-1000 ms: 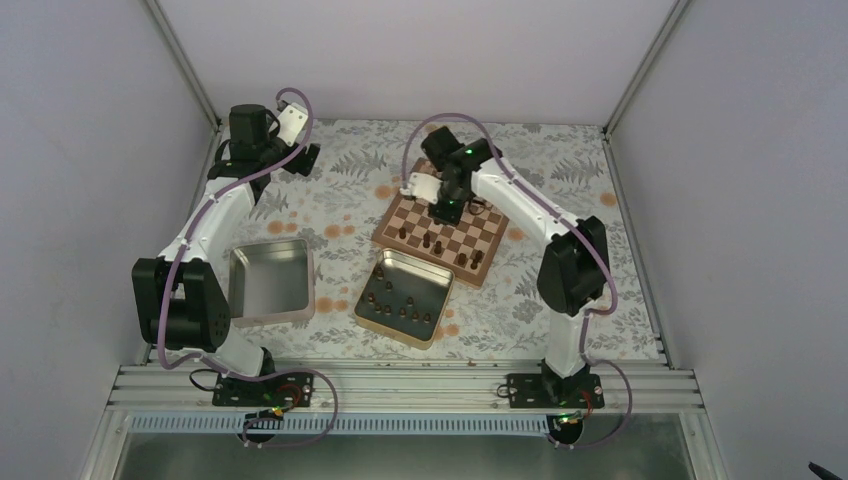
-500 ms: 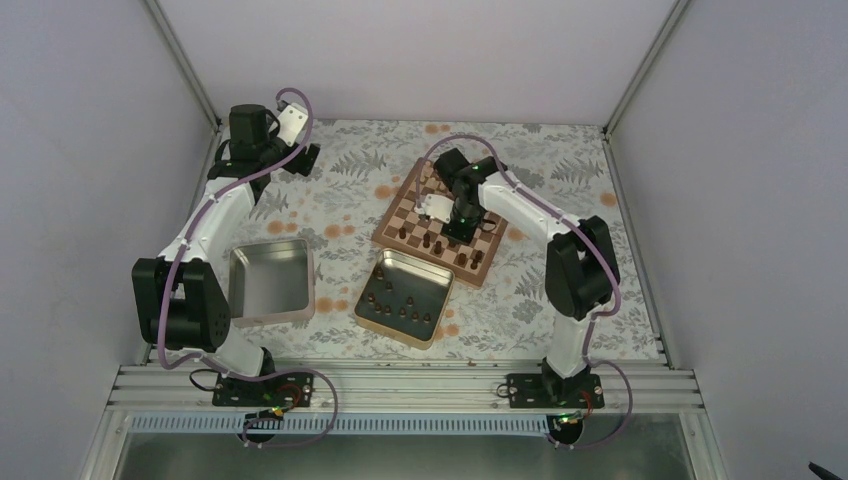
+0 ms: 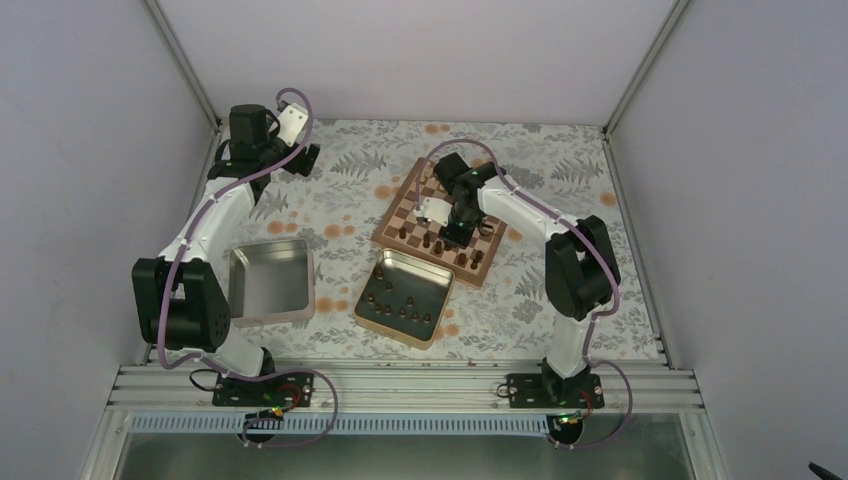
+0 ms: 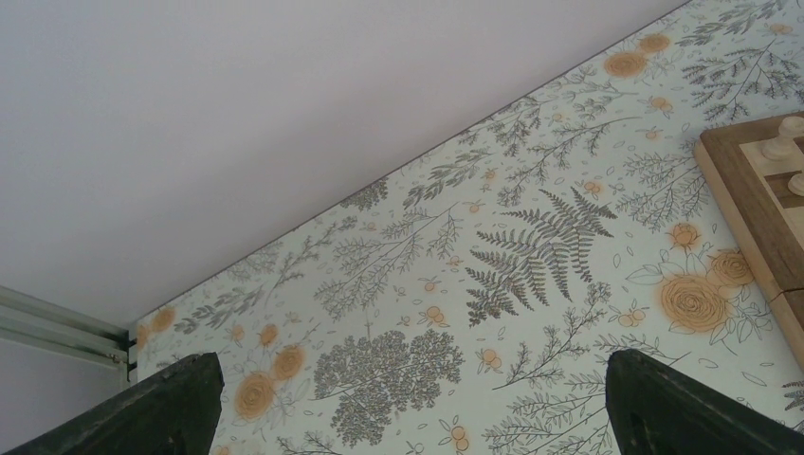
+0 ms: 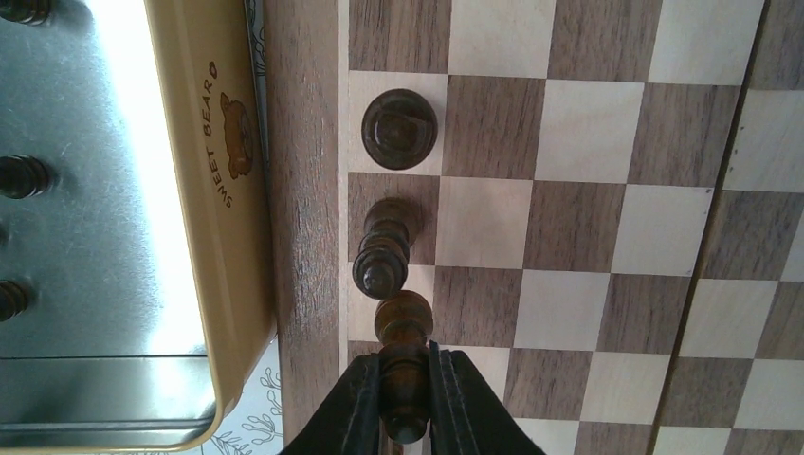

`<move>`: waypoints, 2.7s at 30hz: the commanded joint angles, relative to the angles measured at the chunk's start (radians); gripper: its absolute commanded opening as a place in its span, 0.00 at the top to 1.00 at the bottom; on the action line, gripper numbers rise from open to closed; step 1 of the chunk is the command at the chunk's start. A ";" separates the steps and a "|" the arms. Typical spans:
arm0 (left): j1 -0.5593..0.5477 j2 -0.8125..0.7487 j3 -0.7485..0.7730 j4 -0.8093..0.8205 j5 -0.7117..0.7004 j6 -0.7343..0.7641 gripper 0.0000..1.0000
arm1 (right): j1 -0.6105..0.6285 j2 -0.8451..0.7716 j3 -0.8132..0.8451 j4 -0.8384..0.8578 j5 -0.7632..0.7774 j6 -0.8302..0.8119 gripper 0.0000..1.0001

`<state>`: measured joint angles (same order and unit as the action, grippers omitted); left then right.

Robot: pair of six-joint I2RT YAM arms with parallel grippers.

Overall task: Set up the chess pieces on the board
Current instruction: Place the chess piece on the chessboard, then pick up the chess piece from the storage box.

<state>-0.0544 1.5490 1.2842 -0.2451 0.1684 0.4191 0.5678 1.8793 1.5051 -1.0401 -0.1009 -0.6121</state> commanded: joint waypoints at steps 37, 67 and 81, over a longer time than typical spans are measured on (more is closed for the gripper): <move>-0.001 -0.001 0.025 -0.002 0.006 0.003 0.00 | -0.011 0.059 -0.045 0.025 -0.005 -0.016 0.86; -0.001 0.003 0.028 0.000 -0.001 -0.001 0.00 | 0.203 0.060 0.183 0.096 -0.150 0.120 0.63; -0.001 -0.014 0.009 0.011 -0.006 -0.003 0.00 | 0.265 0.014 0.011 0.315 -0.132 0.271 0.66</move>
<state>-0.0544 1.5490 1.2842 -0.2489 0.1673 0.4187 0.8280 1.9251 1.5387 -0.7929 -0.2371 -0.4015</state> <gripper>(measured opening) 0.999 0.339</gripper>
